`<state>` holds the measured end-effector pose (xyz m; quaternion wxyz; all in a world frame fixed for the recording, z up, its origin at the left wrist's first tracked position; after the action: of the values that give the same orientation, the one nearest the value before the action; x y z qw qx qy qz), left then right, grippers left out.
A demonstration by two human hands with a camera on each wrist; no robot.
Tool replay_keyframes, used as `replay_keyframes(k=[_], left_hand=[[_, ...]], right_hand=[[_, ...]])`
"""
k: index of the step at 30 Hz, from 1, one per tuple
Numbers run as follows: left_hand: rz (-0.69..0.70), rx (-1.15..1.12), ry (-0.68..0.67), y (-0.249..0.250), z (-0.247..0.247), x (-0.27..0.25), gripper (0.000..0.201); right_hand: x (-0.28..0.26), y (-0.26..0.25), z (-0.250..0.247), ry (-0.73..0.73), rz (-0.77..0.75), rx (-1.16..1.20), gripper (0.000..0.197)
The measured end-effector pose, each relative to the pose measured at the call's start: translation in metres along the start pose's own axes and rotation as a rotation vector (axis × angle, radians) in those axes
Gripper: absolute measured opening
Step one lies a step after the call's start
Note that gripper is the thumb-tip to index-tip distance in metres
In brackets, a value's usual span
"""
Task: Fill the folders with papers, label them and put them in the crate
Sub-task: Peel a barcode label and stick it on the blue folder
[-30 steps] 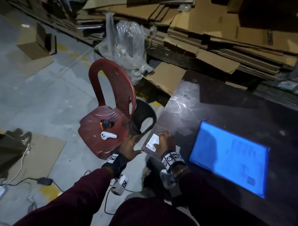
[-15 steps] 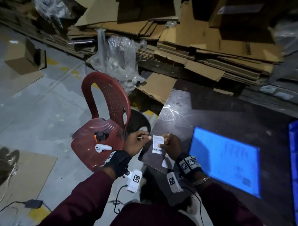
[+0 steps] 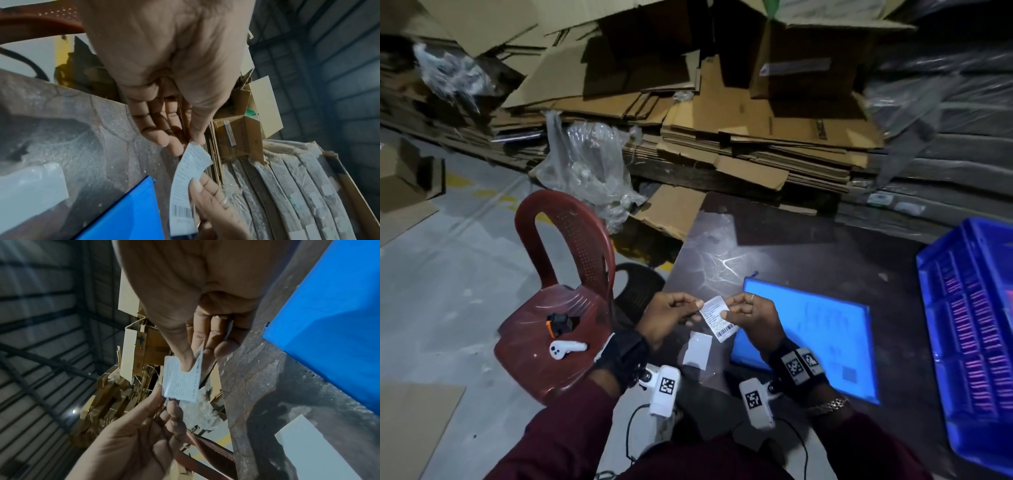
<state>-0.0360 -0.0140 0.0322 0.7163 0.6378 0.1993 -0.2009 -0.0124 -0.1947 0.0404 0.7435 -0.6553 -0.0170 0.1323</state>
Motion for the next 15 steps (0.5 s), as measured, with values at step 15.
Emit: replay_keyframes(k=[15], left_hand=[[-0.210,-0.114,-0.206,-0.016,0.051,-0.026,0.008]], right_hand=[[-0.036,-0.014,-0.028,0.018,-0.051,0.067,0.031]])
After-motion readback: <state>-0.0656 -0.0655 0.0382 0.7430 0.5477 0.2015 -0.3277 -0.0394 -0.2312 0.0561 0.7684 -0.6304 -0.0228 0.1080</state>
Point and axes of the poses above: each hand's wrist, its own x-axis towards the middle knuckle, its own z-axis out of the palm, y = z × x, the point moved 10 cm from there along x, towards the middle knuckle, and after that the axes turned 10 degrees about -z, right-handed, at the moved point
